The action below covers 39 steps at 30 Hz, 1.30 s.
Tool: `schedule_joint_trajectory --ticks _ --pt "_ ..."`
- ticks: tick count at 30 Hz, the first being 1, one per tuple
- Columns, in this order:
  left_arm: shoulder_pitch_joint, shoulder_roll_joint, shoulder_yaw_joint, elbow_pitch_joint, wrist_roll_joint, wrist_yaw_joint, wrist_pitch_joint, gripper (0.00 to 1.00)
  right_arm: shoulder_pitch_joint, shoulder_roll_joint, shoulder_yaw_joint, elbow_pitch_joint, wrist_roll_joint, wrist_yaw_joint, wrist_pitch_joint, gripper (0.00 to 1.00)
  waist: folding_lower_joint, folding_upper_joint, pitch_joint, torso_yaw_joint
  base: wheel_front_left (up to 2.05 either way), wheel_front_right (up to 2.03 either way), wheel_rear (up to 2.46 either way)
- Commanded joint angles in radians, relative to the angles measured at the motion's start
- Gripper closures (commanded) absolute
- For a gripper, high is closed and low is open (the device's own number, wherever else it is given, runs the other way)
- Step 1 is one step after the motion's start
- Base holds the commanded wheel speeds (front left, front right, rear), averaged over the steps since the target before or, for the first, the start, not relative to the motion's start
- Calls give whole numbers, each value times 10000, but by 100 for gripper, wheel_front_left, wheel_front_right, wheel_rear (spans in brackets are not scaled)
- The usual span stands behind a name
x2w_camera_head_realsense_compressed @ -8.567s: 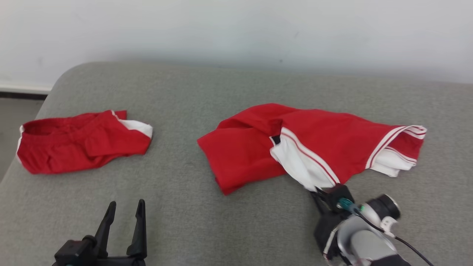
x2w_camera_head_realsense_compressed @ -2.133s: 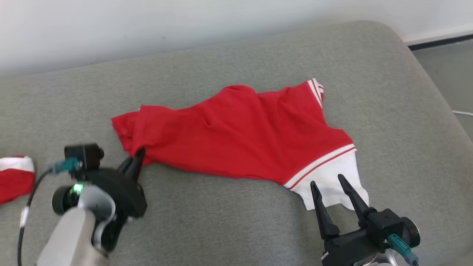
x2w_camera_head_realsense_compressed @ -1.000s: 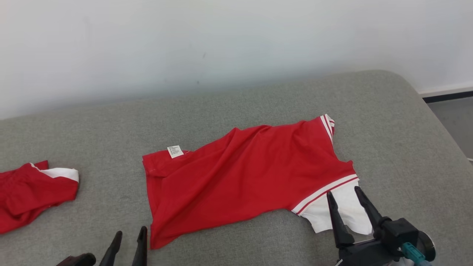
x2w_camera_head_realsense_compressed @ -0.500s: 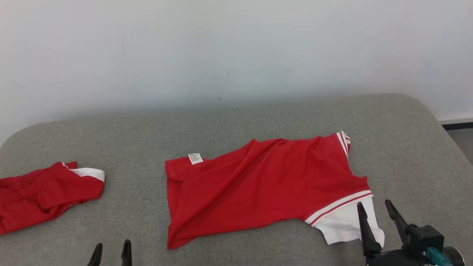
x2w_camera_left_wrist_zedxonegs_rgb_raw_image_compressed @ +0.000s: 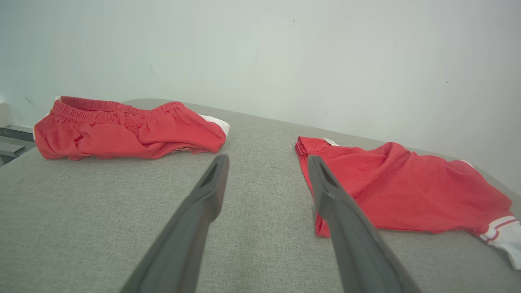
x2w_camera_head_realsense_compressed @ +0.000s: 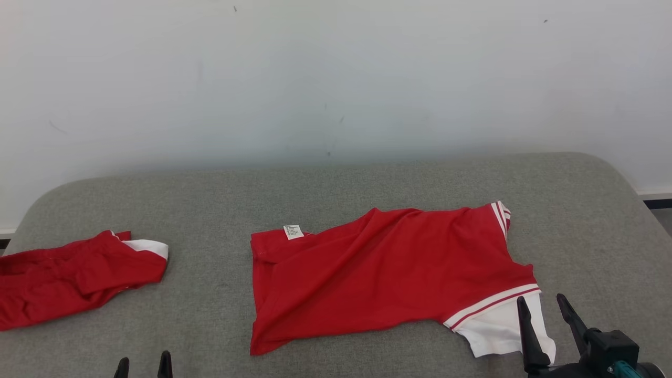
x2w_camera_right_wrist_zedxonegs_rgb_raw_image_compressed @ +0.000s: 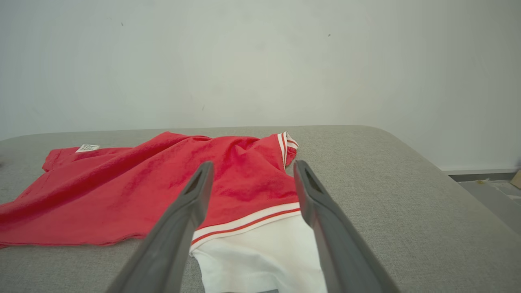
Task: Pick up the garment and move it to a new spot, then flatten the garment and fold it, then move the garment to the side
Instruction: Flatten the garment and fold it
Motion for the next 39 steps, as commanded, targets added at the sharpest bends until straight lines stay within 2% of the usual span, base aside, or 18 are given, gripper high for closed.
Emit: schedule_joint_trajectory --ticks 1,10,27,33,39 --pt "74 -36 78 -46 118 -24 -8 0 92 25 -55 -2 -44 -26 -83 0 0 0 -28 21 0 0 0" --pt "-591 -75 29 151 261 -139 -9 0 -10 -11 -139 -81 -28 -27 -5 0 0 0 -32 -37 0 0 0" --pt "-777 30 -534 1017 13 -159 -8 0 -152 -43 -170 18 35 -27 0 0 0 0 91 -197 0 0 0" --pt "-1311 164 -1435 1751 -291 -151 160 0 -300 -58 -662 198 31 -27 710 0 0 0 290 -260 0 0 0" --pt "-2246 124 -2001 2934 -530 -154 766 0 -629 37 -1130 866 -162 -27 2214 0 0 0 681 -508 0 0 0"
